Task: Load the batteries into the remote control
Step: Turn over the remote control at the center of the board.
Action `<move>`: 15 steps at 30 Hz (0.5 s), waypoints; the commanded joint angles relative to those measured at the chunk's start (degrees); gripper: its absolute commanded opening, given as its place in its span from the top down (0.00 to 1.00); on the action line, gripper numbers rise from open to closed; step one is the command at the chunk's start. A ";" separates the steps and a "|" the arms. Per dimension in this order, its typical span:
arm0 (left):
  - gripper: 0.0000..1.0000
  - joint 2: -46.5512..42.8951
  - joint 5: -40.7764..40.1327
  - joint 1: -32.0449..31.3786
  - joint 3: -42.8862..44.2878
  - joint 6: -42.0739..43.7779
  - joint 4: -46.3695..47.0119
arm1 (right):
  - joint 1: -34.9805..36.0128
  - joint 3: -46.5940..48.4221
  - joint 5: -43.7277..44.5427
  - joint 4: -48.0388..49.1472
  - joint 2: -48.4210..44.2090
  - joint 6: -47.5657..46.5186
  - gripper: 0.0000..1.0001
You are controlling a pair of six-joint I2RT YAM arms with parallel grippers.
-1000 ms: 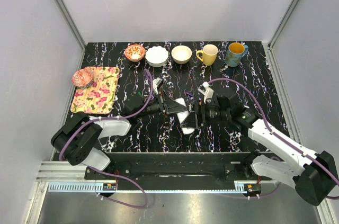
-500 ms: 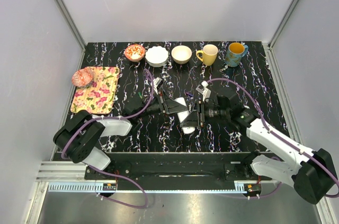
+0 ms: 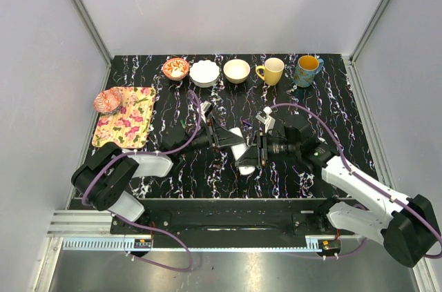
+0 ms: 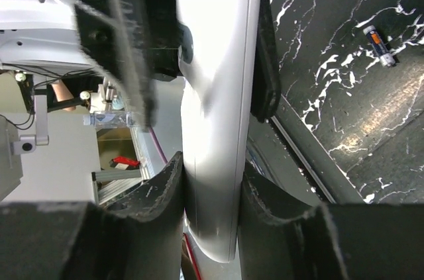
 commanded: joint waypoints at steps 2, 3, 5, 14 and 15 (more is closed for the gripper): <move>0.24 -1.67 -1.58 1.49 0.16 -1.54 8.48 | -0.19 2.99 2.37 -4.45 -1.41 -4.37 1.00; 0.20 -2.12 -2.81 2.02 0.16 -0.67 7.08 | -0.19 3.70 2.90 -5.69 -1.76 -5.86 1.00; 0.01 -3.95 -3.70 3.25 0.07 0.21 5.32 | -0.19 6.06 4.82 -9.63 -2.03 -7.27 1.00; 0.01 -29.48 -21.32 10.38 0.65 22.84 -41.26 | -0.19 24.06 65.80 -41.08 12.26 -16.24 1.00; 0.01 -32.06 -29.80 9.50 1.99 29.68 -56.68 | -0.19 26.10 70.53 -42.78 15.95 -17.11 1.00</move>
